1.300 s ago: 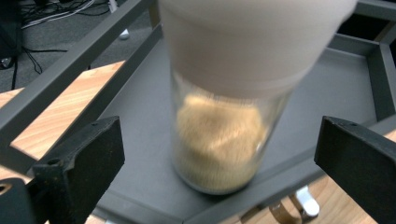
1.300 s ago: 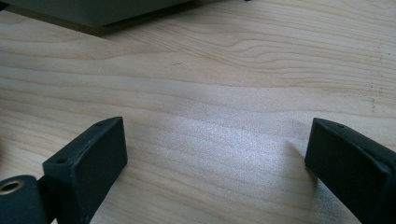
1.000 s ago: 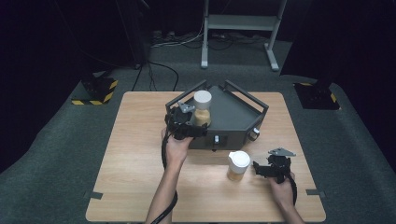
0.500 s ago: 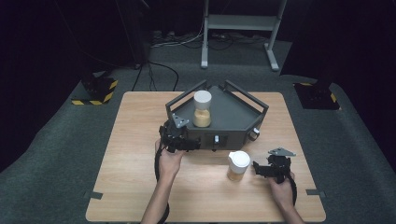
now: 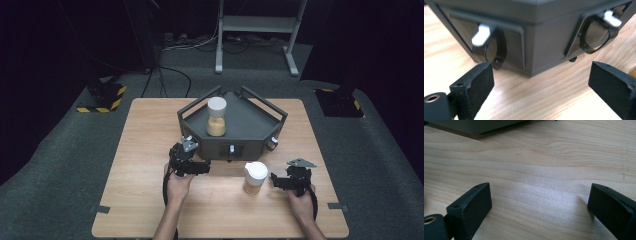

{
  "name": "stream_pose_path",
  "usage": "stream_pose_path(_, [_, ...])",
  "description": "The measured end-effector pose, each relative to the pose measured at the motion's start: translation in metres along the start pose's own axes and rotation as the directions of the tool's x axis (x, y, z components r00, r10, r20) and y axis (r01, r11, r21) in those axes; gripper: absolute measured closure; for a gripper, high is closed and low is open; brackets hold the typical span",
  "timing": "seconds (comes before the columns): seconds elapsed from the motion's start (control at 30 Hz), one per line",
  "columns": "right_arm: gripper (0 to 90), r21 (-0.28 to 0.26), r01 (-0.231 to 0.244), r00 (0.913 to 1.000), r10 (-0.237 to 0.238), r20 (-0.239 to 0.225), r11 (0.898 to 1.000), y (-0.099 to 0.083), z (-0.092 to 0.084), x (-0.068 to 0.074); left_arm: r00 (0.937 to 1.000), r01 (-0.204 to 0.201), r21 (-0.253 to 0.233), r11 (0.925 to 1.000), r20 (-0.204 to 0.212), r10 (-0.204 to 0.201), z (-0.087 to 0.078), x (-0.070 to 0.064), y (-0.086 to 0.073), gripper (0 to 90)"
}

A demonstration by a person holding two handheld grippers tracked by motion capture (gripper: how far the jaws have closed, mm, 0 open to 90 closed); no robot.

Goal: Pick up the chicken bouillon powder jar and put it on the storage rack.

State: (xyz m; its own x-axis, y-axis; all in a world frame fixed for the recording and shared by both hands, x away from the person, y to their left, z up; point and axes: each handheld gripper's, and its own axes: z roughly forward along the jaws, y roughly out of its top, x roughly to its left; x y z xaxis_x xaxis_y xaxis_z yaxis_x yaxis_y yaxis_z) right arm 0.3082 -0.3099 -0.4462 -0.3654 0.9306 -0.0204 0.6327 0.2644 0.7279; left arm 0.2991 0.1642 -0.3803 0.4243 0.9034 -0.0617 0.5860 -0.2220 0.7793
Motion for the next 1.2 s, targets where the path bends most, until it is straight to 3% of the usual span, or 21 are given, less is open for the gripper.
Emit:
stream_pose_path(0.33, [4.6,0.0,0.0,1.0,0.0,0.0,1.0,0.0,0.0,0.0,0.9987,0.051,0.021,0.9985,-0.006,-0.051,0.012,0.007,-0.021,6.3])
stream_pose_path(0.43, [4.6,0.0,0.0,1.0,0.0,0.0,1.0,0.0,0.0,0.0,0.9987,0.023,0.028,0.9993,-0.045,-0.022,0.017,0.001,-0.027,6.7])
stream_pose_path(0.9, [4.6,0.0,-0.001,1.0,0.001,0.001,1.0,0.0,0.0,0.0,0.9958,0.082,0.066,0.9944,-0.046,-0.08,0.039,0.011,-0.049,6.6])
stream_pose_path(1.2, [4.6,0.0,-0.001,1.0,0.001,0.001,1.0,0.0,0.0,0.0,0.9954,0.071,0.065,0.9953,-0.069,-0.067,0.042,0.005,-0.055,6.3])
